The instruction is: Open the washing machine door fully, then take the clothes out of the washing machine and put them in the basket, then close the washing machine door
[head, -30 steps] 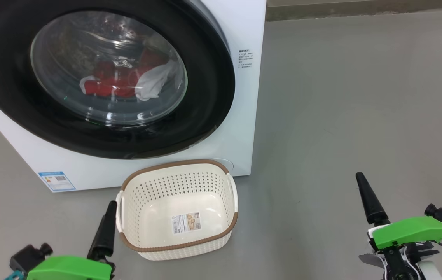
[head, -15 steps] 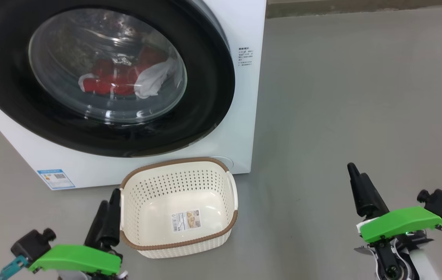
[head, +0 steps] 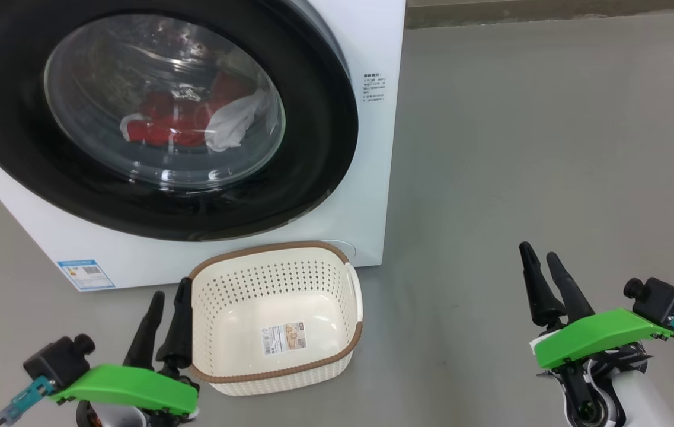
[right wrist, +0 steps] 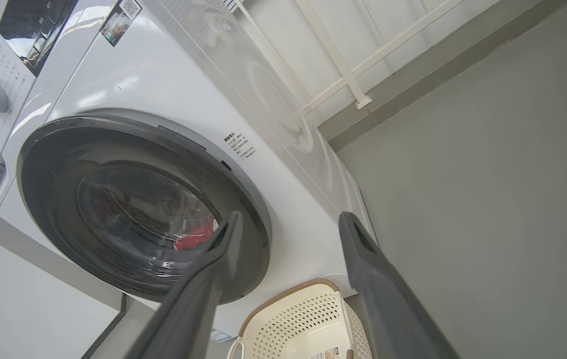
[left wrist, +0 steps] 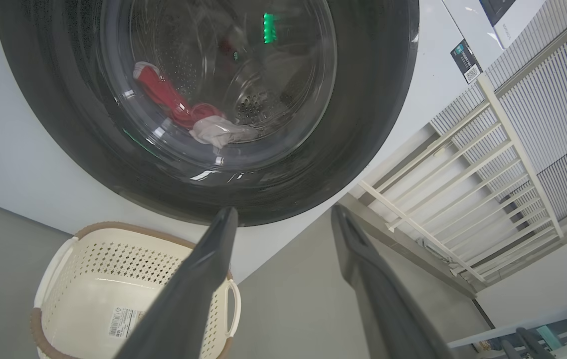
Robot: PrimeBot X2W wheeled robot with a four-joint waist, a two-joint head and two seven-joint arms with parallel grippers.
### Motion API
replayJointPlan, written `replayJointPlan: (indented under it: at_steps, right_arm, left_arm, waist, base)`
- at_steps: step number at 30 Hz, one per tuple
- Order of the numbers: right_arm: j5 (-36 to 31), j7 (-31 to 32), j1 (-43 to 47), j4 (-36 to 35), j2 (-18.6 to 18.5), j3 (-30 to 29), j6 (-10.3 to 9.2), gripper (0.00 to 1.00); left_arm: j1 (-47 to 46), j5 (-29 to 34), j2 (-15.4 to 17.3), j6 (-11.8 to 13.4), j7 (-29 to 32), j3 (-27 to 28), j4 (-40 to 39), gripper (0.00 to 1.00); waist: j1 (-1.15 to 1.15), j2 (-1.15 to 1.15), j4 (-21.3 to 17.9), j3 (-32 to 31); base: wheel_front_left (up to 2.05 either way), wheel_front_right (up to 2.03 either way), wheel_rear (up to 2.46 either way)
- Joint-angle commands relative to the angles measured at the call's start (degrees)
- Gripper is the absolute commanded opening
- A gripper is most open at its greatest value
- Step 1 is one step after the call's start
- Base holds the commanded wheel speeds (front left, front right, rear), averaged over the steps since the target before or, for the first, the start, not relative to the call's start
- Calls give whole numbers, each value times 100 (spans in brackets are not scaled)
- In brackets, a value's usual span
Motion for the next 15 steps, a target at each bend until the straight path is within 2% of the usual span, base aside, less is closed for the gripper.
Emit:
replayJointPlan:
  at_steps: [1,15]
  right_arm:
    - [-160,-78,-347,-127,-58,122,34,100]
    - [-1084,-314,-505,-64,-74,307,39,100]
  left_arm:
    - [-331,158,62,-25,-70,93,-183,100]
    - [-434,1132,75,-30,-307,62,-220,100]
  waist:
    - [-1,0,3,-7]
    - [-1,0,13,-58]
  base:
    - [0,0,0]
    - [0,0,0]
